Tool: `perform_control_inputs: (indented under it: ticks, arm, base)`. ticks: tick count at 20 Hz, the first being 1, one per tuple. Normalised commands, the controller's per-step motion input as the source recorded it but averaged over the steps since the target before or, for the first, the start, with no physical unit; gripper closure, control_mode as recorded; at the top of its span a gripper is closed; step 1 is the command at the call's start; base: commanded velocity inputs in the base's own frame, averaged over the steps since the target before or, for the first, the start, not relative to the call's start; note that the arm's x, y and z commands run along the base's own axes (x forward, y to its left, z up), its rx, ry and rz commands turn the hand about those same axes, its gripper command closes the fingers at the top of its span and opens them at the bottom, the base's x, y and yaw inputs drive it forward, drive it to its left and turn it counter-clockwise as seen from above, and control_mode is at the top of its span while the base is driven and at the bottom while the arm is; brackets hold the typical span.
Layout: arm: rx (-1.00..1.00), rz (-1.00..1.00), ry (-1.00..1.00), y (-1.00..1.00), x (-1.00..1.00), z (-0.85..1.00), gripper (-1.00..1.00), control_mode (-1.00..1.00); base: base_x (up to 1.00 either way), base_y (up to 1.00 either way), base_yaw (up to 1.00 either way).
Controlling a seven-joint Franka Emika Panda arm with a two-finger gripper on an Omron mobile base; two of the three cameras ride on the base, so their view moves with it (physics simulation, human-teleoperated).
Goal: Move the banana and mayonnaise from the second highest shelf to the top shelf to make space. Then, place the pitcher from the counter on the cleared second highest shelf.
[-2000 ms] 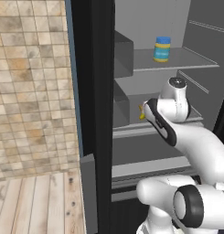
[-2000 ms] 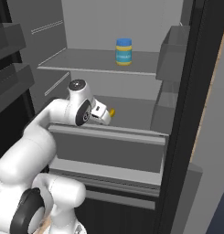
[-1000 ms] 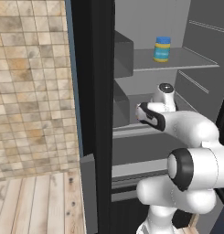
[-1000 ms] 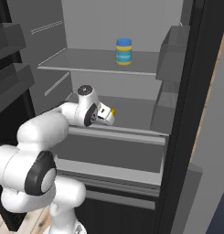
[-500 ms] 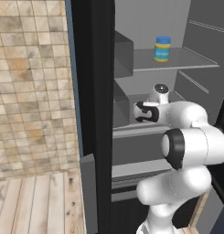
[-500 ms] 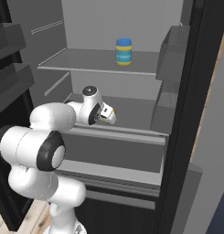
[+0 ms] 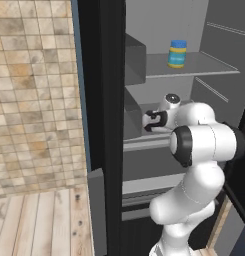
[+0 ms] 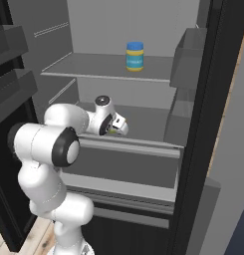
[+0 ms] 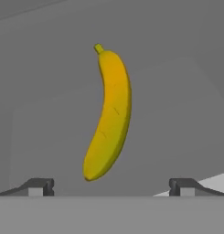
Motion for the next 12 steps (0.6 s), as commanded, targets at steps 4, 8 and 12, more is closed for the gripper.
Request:
perform_control_inputs:
  ticks: [4, 8, 12]
  arm:
    - [0.03, 0.00, 0.00, -0.02, 0.36, -0.23, -1.00, -1.00]
    - [0.03, 0.00, 0.00, -0.03, 0.36, -0.24, -1.00, -1.00]
    - [0.03, 0.00, 0.00, -0.04, 0.35, -0.26, -1.00, -1.00]
  base:
    - [0.00, 0.00, 0.00]
    - [0.00, 0.00, 0.00]
    - [0.00, 0.00, 0.00]
